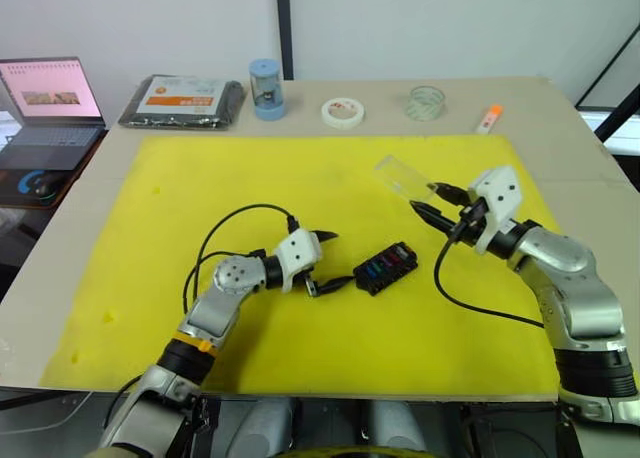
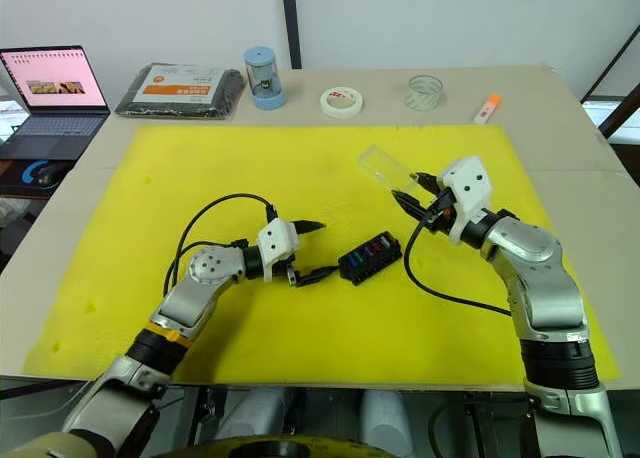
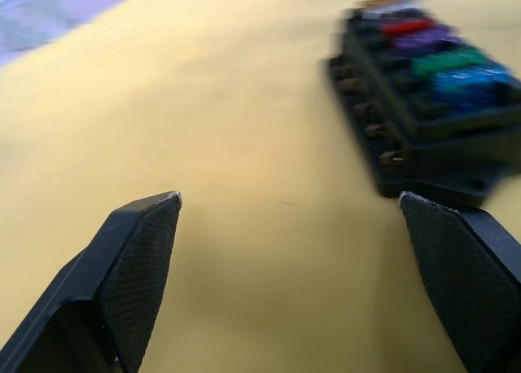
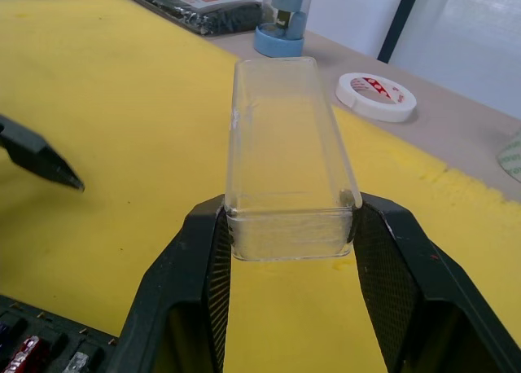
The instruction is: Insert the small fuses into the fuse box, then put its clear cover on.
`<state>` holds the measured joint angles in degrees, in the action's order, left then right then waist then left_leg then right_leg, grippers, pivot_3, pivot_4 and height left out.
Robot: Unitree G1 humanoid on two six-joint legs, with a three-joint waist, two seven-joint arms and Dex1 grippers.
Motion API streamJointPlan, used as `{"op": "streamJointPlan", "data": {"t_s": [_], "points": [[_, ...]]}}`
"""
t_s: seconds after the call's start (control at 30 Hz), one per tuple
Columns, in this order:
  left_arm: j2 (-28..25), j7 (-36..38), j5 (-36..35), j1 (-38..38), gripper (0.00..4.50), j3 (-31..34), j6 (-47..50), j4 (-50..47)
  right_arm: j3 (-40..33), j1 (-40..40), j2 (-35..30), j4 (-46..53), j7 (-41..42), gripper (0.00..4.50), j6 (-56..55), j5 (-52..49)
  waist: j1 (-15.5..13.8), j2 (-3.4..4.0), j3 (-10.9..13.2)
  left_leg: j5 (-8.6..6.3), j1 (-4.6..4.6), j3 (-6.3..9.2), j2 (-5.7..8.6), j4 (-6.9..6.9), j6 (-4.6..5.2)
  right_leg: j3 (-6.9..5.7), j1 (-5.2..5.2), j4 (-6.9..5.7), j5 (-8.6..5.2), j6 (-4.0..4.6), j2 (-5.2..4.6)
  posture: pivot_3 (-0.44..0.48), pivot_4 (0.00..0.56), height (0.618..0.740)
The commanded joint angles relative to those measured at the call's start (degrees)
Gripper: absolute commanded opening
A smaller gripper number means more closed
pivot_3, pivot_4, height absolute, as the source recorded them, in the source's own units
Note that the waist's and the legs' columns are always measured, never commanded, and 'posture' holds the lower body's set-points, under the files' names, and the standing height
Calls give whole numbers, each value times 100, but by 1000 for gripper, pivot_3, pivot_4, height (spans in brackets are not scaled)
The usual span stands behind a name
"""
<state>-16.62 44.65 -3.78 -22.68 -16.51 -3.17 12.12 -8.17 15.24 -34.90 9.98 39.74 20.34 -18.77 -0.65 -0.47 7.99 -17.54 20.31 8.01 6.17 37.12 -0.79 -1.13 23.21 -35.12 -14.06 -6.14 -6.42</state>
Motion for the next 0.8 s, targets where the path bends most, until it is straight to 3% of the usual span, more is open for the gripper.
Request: {"op": "streamJointPlan", "data": {"t_s": [0.03, 0.2, 0.33, 0.8], "points": [[-41, -61, -88, 54, 4500, 190, 112, -264, -183, 94, -101, -3, 1, 1832, -149, 1, 5, 0, 0, 0, 0, 0, -1, 0, 0, 0, 1, -1, 0, 0, -1, 0, 150, 740], [-262, 831, -873, 419, 4500, 178, 559, -1030, -236, 19, -220, -149, 100, 1832, -236, 45, 4, 0, 0, 0, 3, 0, -1, -2, 0, 1, 5, 0, 0, 0, -3, 0, 150, 740], [-373, 1169, -860, 487, 4500, -63, 691, -1269, -364, -11, -359, -171, 179, 1832, -230, -43, -5, 1, 0, 0, 4, 0, -1, -1, 0, 0, 3, 2, 0, 0, -3, 0, 150, 740], [343, 566, 15, 249, 4500, -677, 455, -501, -516, -74, -441, 91, 58, 1832, 83, -103, -11, 1, 0, 0, 3, -1, 1, -1, 0, 0, 0, 4, 0, 0, -3, 0, 150, 740]]}}
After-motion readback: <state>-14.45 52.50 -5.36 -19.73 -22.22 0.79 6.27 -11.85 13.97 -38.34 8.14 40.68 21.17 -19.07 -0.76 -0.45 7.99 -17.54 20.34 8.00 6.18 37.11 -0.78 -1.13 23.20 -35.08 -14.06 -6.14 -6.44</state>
